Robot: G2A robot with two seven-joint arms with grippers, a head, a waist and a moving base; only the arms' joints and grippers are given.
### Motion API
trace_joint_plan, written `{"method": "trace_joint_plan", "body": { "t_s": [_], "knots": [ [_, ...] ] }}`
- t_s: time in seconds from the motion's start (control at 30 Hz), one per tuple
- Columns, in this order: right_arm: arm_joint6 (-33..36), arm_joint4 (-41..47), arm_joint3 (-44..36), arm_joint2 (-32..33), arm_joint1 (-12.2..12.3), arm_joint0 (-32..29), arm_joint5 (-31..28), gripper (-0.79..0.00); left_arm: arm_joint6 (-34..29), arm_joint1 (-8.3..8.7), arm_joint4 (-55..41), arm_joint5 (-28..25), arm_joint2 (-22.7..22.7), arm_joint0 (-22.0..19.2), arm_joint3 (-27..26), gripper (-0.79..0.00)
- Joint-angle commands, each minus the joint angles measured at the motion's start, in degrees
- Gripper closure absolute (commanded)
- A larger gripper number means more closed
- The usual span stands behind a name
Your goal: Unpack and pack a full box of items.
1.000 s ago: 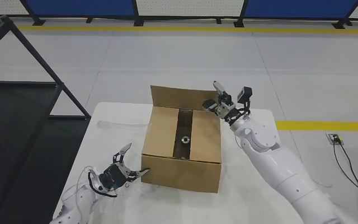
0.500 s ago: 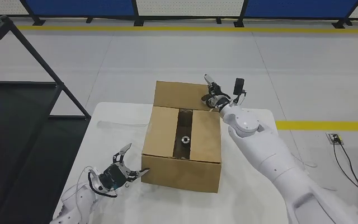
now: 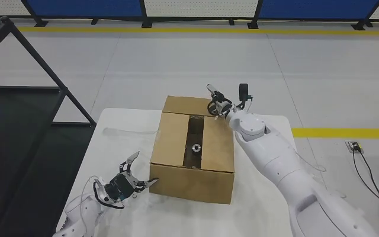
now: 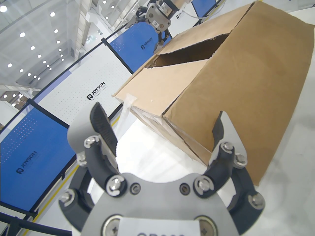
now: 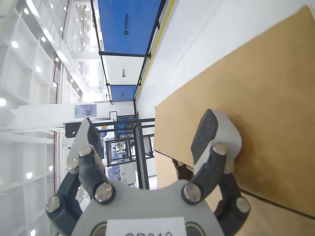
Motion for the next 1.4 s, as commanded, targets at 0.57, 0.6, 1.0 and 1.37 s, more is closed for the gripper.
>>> {"method": "trace_joint_plan", "body": {
  "t_s": [0.57,0.6,1.0,1.37],
  "knots": [
    [-2.2,-3.4,6.9,2.5,-4.0,1.1,-1.4,-0.785,0.0,0.00,0.0,0.0,0.0,0.0,0.0,-0.785],
    [-2.2,-3.4,7.0,2.6,-4.1,1.1,-1.4,-0.785,0.0,0.00,0.0,0.0,0.0,0.0,0.0,-0.785],
    [-1.5,-2.9,8.4,5.9,-4.7,0.8,-6.3,-0.785,0.0,0.00,0.0,0.0,0.0,0.0,0.0,-0.785],
    [22.8,0.4,6.4,10.6,-2.3,-1.3,-13.4,-0.785,-1.5,0.12,-8.3,1.4,-2.8,1.9,-2.0,-0.785]
  ]
}}
